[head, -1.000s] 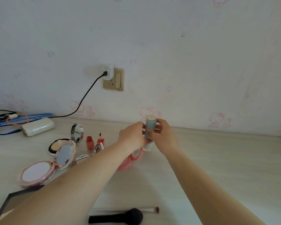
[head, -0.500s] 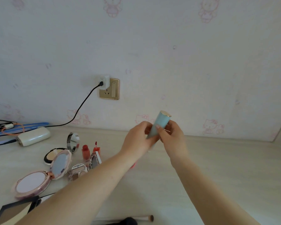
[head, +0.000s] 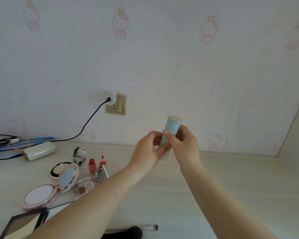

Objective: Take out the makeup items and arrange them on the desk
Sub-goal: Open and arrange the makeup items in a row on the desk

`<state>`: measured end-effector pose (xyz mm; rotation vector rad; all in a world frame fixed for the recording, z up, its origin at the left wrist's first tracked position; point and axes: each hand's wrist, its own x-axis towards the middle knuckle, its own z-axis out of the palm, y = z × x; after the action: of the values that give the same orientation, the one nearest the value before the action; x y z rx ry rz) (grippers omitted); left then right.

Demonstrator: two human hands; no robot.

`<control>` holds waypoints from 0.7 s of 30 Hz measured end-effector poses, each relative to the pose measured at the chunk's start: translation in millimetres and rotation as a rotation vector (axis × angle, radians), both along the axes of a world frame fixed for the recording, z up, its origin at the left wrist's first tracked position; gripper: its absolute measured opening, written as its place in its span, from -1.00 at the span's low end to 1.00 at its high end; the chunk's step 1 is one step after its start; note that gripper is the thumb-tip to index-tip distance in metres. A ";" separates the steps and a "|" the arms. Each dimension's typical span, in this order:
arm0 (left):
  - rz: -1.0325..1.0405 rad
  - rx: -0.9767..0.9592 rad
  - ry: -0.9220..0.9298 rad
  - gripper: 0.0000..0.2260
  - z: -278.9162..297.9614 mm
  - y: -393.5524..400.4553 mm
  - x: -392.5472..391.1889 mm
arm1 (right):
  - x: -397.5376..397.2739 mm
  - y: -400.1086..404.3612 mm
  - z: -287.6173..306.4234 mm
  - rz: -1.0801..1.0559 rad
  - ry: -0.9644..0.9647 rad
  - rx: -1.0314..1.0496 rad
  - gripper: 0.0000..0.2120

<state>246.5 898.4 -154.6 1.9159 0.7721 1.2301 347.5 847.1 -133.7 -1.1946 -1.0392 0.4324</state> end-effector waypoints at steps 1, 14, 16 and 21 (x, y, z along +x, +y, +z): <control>-0.015 -0.003 0.012 -0.85 0.6 0.3 -0.6 | 0.3 -2.5 5.7 0.008 0.014 0.026 -0.96; 0.171 -0.109 -0.129 -0.76 3.3 39.2 -31.8 | 27.1 20.3 12.4 0.051 -0.006 -0.177 -0.70; 0.228 -0.142 -0.129 -0.73 3.6 52.1 -39.2 | 31.3 30.8 4.5 0.017 -0.046 -0.233 -0.70; 0.312 -0.254 -0.117 -0.70 -9.8 79.6 -46.6 | 32.6 59.0 -16.9 -0.033 -0.263 -0.354 -0.68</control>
<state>199.9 978.0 -164.4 1.5440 1.1376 1.3422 380.1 906.1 -150.6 -1.6148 -1.1971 0.4535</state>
